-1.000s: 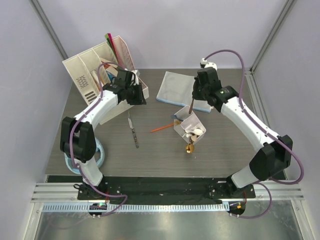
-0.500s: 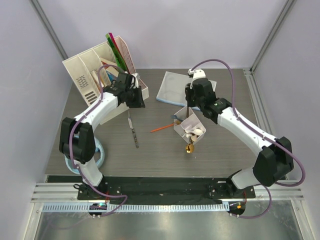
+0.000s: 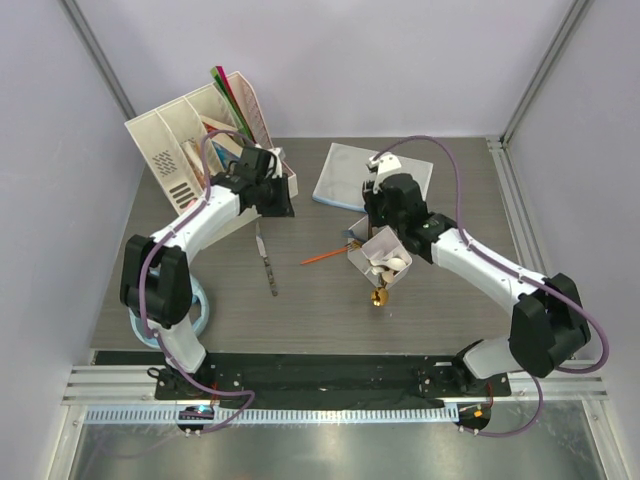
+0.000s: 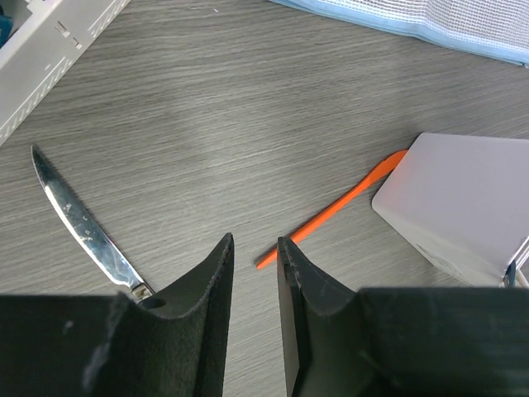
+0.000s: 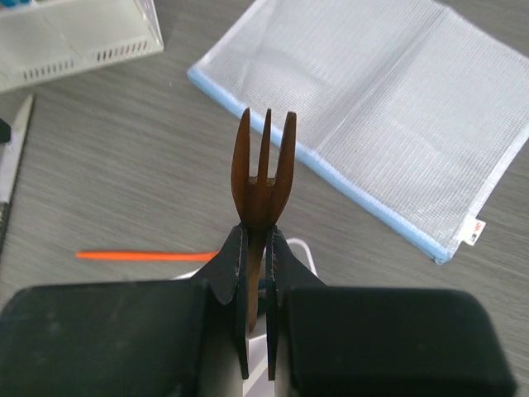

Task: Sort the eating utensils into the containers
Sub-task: Place the fork in the storage box.

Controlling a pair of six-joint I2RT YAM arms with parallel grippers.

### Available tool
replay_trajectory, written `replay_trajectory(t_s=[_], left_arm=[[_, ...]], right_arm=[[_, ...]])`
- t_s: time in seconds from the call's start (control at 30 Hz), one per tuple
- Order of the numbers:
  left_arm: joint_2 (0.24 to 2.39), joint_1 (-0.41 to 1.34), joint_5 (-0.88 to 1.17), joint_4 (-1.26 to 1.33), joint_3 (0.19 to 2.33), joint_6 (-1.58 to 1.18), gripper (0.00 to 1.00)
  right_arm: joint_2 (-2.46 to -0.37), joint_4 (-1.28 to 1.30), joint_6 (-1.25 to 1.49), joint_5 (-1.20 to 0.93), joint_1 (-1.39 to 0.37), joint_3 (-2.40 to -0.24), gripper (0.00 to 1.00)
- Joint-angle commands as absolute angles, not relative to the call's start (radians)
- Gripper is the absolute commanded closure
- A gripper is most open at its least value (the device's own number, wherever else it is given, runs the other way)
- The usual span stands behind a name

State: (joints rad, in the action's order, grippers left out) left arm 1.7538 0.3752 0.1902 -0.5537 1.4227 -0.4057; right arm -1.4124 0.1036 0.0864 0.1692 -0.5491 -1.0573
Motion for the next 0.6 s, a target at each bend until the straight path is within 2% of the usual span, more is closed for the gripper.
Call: replay_trajectory(t_s=[0.0, 0.13, 0.57], left_arm=[[1.747, 0.39, 0.183, -0.54, 1.427, -0.379, 0.72], [1.753, 0.406, 0.175, -0.54, 1.436, -0.37, 0.72], [1.781, 0.42, 0.169, -0.56, 1.479, -0.357, 0.72]], right_arm=[[-1.399, -0.072, 0.026, 0.16, -0.568, -0.991, 0.99], [-1.362, -0.164, 0.014, 0.144, -0.575, -0.917, 0.99], [-1.29, -0.198, 0.069, 0.089, -0.58, -0.773, 0.99]])
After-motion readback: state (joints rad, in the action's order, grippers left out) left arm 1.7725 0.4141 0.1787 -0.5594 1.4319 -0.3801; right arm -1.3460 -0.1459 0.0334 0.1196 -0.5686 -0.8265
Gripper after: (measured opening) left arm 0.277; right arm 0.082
